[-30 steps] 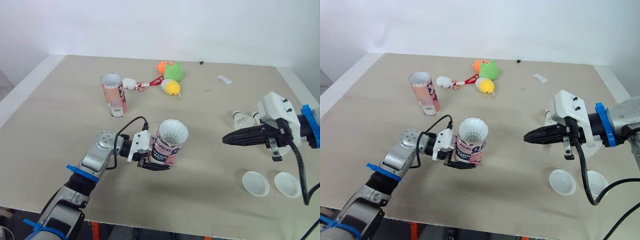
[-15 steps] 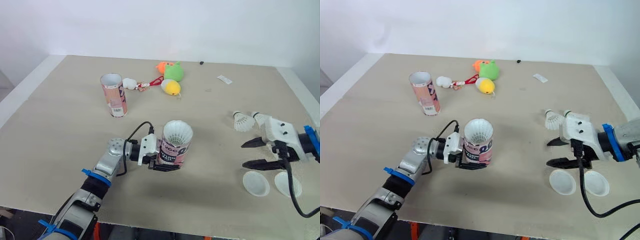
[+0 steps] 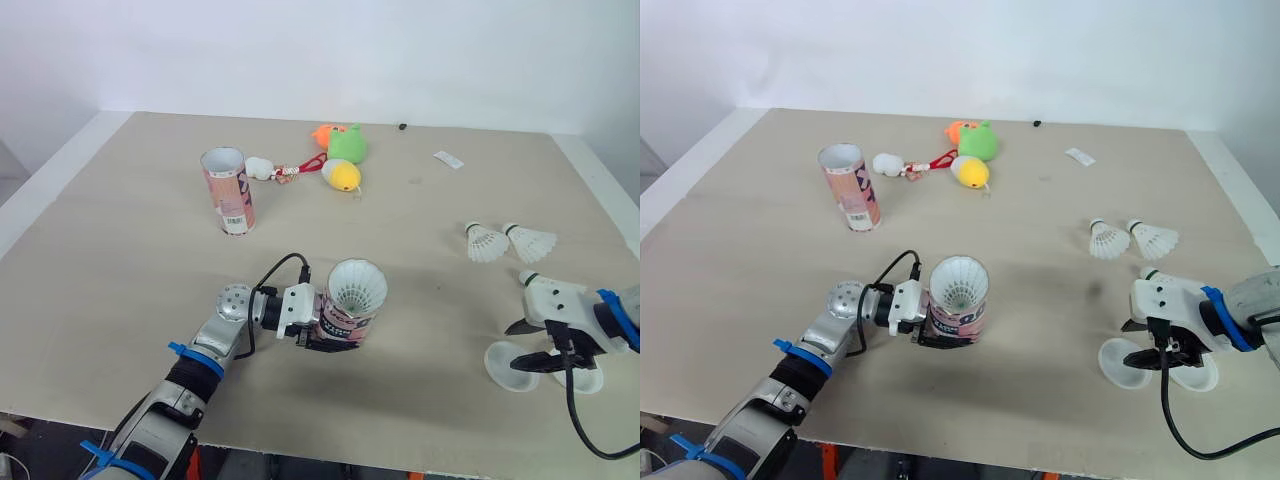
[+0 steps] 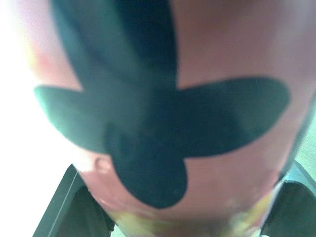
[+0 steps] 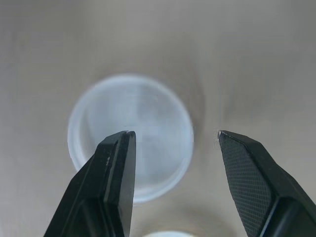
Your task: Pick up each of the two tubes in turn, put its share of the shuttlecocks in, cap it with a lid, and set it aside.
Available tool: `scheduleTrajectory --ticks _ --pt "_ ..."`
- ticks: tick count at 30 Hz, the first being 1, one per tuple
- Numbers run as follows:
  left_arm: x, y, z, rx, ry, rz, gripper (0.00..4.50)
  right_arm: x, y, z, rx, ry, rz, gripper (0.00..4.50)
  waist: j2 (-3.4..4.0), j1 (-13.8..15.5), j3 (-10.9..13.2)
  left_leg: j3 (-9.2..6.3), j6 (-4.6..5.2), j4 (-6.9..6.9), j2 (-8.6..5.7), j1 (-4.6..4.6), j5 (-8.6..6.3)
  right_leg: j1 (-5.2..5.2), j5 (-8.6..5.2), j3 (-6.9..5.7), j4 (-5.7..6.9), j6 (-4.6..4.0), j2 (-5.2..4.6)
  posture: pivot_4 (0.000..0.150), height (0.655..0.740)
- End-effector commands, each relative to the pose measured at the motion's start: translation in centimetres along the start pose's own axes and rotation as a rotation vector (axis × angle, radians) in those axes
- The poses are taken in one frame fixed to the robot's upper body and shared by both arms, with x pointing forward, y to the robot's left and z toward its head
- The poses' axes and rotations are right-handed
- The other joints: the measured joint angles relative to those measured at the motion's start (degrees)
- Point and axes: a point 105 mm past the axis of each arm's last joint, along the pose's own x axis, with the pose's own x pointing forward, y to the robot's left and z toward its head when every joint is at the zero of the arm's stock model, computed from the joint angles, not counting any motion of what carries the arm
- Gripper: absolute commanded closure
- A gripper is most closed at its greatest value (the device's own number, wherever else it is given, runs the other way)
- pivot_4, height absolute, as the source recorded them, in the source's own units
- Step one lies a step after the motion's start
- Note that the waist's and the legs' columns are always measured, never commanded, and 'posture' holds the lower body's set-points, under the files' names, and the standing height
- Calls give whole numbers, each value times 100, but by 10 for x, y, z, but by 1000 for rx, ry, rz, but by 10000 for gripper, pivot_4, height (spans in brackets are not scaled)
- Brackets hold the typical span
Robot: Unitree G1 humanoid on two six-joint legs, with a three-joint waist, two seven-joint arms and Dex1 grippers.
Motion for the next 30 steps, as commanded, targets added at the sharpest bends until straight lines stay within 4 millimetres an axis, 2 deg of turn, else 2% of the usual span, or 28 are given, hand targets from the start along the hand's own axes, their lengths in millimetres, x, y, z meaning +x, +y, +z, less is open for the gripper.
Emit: scheduleTrajectory --ticks 1,3,4,6,7,9,10,11,17,19,21,25,30 --pt "0 -4 -2 2 3 0 16413 3 -4 -5 -20 26 -20 16085 2 -1 -1 -2 1 1 -1 0 1 2 1 0 0 1 1 1500 7323" --pt "0 -3 -2 6 3 2 16413 7 -8 -9 -27 46 -27 16085 1 -2 -1 0 2 2 -1 5 2 6 3 6 0 4 2 1500 7323" --pt "0 -3 -2 9 4 3 16413 9 -9 -9 -32 52 -30 21134 -1 -3 -1 0 2 4 -1 7 3 8 5 7 0 6 3 1500 7323" --pt "0 -3 -2 12 6 4 16413 12 -10 -8 -42 53 -28 23734 -2 -4 -1 1 4 8 -1 8 4 12 10 9 -1 10 4 1500 7323" --pt "0 -3 -2 13 6 5 16413 13 -10 -8 -50 52 -19 29981 -4 -5 0 0 5 10 -1 10 5 15 11 10 -1 12 5 1500 7323" --pt "-1 -3 -3 16 15 5 16413 12 -7 -2 -71 38 -1 37659 -7 -5 -1 1 6 15 0 12 6 18 17 14 -1 14 7 1500 7323" --pt "-1 -3 -3 14 19 5 16413 10 -7 1 -79 29 5 39426 -8 -5 -1 1 7 15 0 13 7 19 17 14 -1 13 7 1500 7323" --pt "-1 -3 -4 9 23 4 16413 9 -6 5 -87 17 11 43534 -7 -5 -1 1 7 17 0 13 8 20 19 14 -1 14 7 1500 7323" --pt "-1 -7 -10 -27 41 -16 16413 3 -4 35 -125 -87 21 44428 -3 -4 -2 -1 12 17 0 12 11 20 21 17 -1 16 10 1500 7323" --pt "-2 -8 -14 -27 59 -25 16413 -5 -2 63 -149 -188 32 44428 -1 -5 -3 -2 12 17 0 12 11 19 21 17 -1 15 10 1500 7323" --pt "-2 -9 -16 -28 72 -37 16413 -19 -1 102 -195 -326 33 44428 7 -25 -4 0 12 17 0 12 11 19 21 21 -1 16 9 1500 7323" --pt "-5 -15 -26 -61 125 -88 16413 -46 6 162 -326 -483 37 44428 9 -27 -3 -8 20 17 1 13 19 15 36 24 -1 10 18 1500 7323" --pt "-8 -18 -30 -118 143 -129 16413 -66 9 214 -499 -554 38 44428 -1 -39 -7 -15 15 13 14 10 21 15 38 13 -9 0 28 1500 7323"
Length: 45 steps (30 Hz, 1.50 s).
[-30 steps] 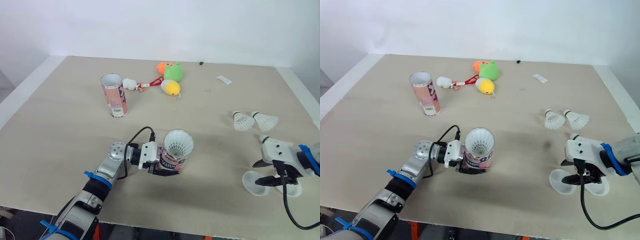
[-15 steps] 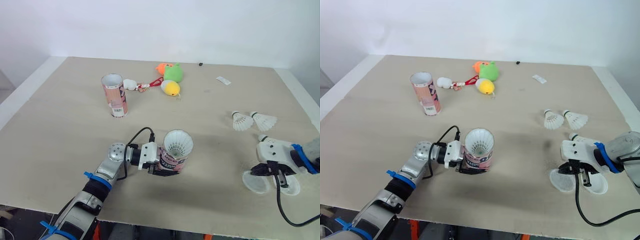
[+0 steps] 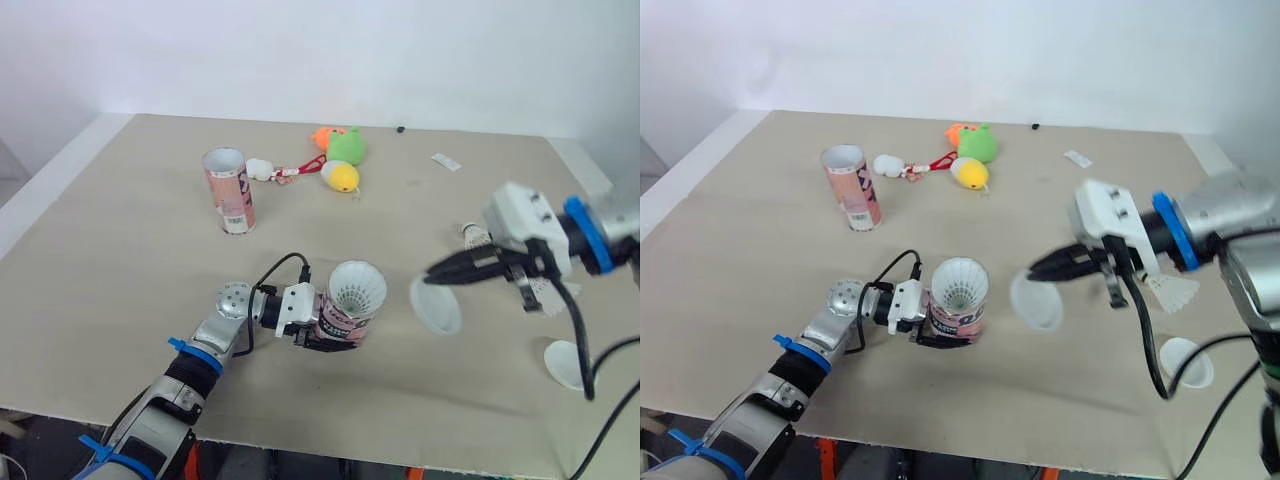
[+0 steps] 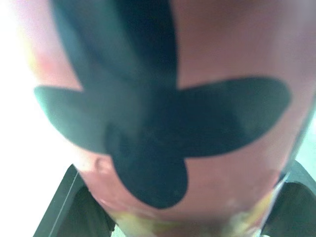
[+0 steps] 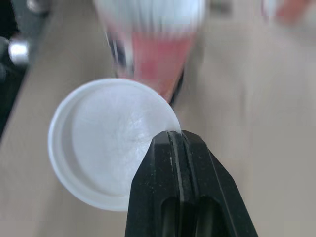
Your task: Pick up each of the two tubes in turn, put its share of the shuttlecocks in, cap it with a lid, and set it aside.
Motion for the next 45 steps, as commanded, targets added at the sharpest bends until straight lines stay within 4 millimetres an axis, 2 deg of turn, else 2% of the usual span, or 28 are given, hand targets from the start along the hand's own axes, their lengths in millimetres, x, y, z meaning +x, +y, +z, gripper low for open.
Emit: scheduleTrajectory --ticks 1,8,16,29,36,45 --pt "-4 -18 -24 -113 89 -82 16413 6 -10 32 -112 -22 32 44428 2 -27 -1 6 0 -2 3 1 0 -5 1 2 1 -2 0 1500 7323" --pt "-6 -17 -22 -165 87 -101 16413 36 -33 57 -334 27 76 44428 3 -91 -2 9 0 -8 10 -1 0 -12 4 -6 4 -12 3 1500 7323" --pt "-10 -15 -20 -172 90 -90 16413 60 -39 57 -510 122 142 44428 4 -124 -2 8 0 -8 6 -7 0 -17 4 -7 5 -11 -2 1500 7323" --pt "-14 -13 -22 -170 99 -66 16413 62 -32 41 -686 261 200 44428 5 -146 -4 7 0 -9 10 -1 0 -16 6 -9 8 -15 1 1500 7323" --pt "-16 -10 -21 -181 86 -53 16413 62 -28 53 -722 212 185 44428 5 -146 -4 10 -3 -9 28 4 2 -17 16 -12 9 -31 16 1500 7323" --pt "-17 -7 -20 -186 77 -43 16413 72 -35 62 -736 135 128 44428 5 -145 -4 13 -9 -8 50 7 7 -17 24 -11 9 -46 41 1500 7323"
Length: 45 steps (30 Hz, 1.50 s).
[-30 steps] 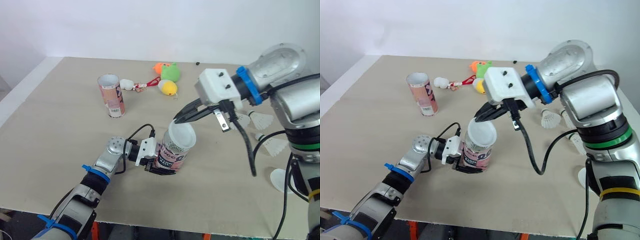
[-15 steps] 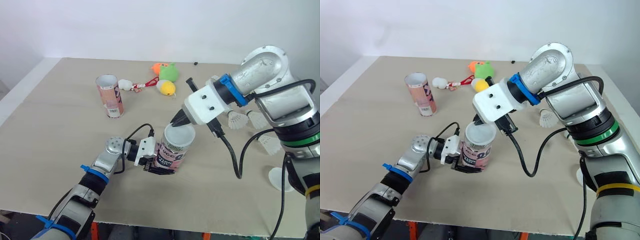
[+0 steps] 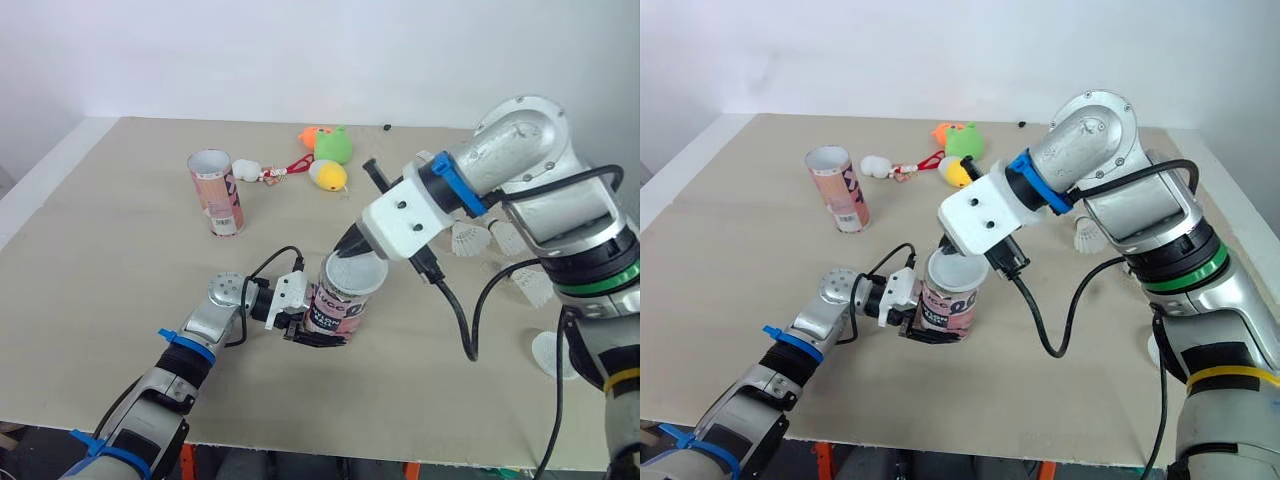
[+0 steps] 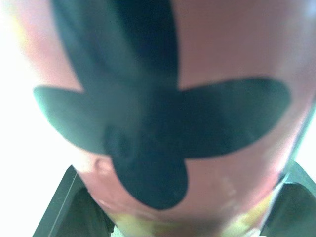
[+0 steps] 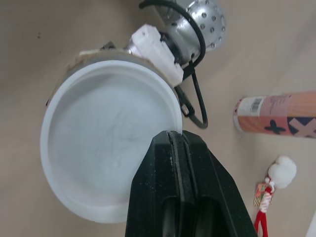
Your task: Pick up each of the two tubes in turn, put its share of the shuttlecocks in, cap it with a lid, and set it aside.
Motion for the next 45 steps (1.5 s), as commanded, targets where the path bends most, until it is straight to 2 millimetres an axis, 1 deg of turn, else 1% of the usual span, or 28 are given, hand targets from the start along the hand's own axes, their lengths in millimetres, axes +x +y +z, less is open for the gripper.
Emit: scheduleTrajectory --ticks 1,10,17,23,31,37,45 --pt "-3 -10 -21 -84 56 -15 16413 -5 -8 5 -33 -17 -57 44428 0 0 0 0 0 0 2 0 0 0 1 0 0 -1 2 1500 7323" --pt "-6 -11 -23 -88 61 -8 16413 -5 -17 9 -54 -35 -113 44428 0 0 0 0 -1 0 26 1 1 -7 10 4 0 -25 39 1500 7323" --pt "-7 -12 -23 -90 65 -3 16413 -11 -25 6 10 -73 -179 44428 1 0 0 -3 0 -1 38 5 3 -9 14 4 2 -47 64 1500 7323" --pt "-9 -12 -24 -93 69 -2 16413 -7 -17 -3 79 -89 -171 44428 0 0 0 -1 0 -2 38 4 2 -9 14 7 1 -46 61 1500 7323" --pt "-11 -12 -25 -98 69 7 16413 -5 0 4 72 -97 -156 44428 -1 1 0 0 0 -8 37 4 2 -11 12 8 2 -47 63 1500 7323" --pt "-12 -12 -25 -104 69 8 16413 -7 -4 10 52 -101 -203 44428 0 -1 1 -1 0 -8 39 5 3 -12 11 7 2 -49 67 1500 7323" --pt "-13 -10 -23 -106 64 12 16413 -5 -1 8 14 -52 -207 44428 0 -1 1 0 0 -8 40 5 2 -12 9 8 1 -49 67 1500 7323"
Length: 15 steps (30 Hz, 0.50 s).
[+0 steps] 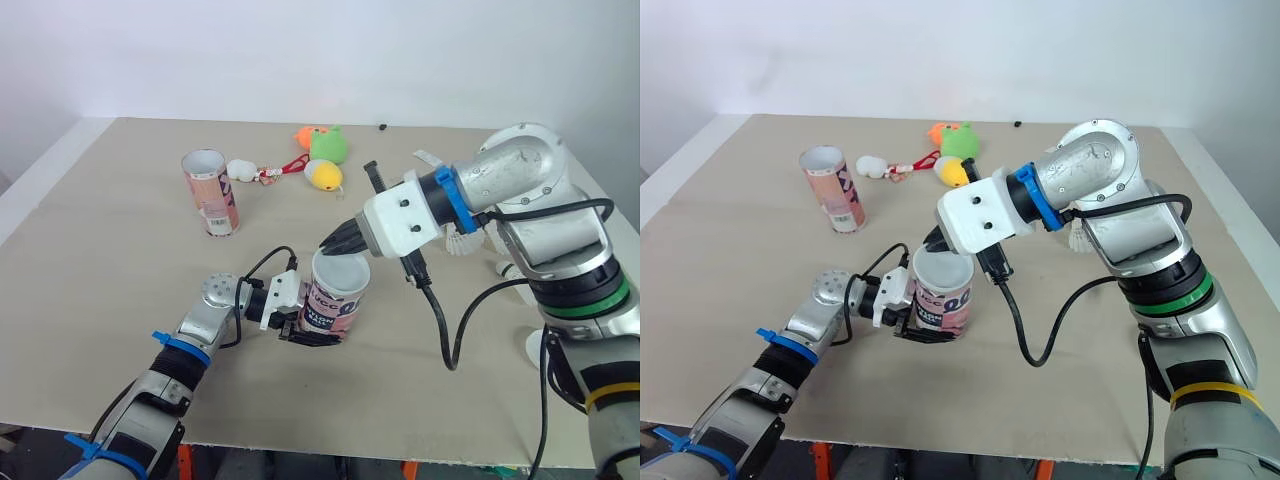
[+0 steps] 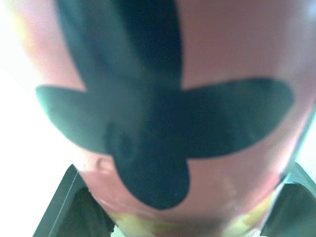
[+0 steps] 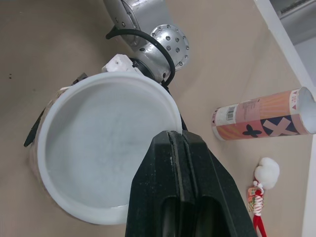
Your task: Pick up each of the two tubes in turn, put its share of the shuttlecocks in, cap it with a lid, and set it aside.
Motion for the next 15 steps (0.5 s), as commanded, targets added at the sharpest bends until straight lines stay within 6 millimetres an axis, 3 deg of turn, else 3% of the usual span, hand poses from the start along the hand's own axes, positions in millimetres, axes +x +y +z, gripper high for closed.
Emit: scheduleTrajectory --ticks 1,10,15 --pt "-6 -9 -22 -94 69 -9 16413 -6 0 6 -80 34 -19 44428 0 0 0 0 0 0 0 0 0 0 0 0 0 0 0 1500 7323" --pt "-8 -9 -22 -98 73 -2 16413 -1 23 -4 -171 101 97 44428 0 2 0 0 0 -1 -2 0 0 2 -5 2 -1 4 -1 1500 7323" --pt "-9 -10 -22 -102 73 4 16413 -3 22 -10 -203 127 82 44428 0 1 -1 -1 0 -2 -2 1 0 3 -7 3 -1 5 0 1500 7323"
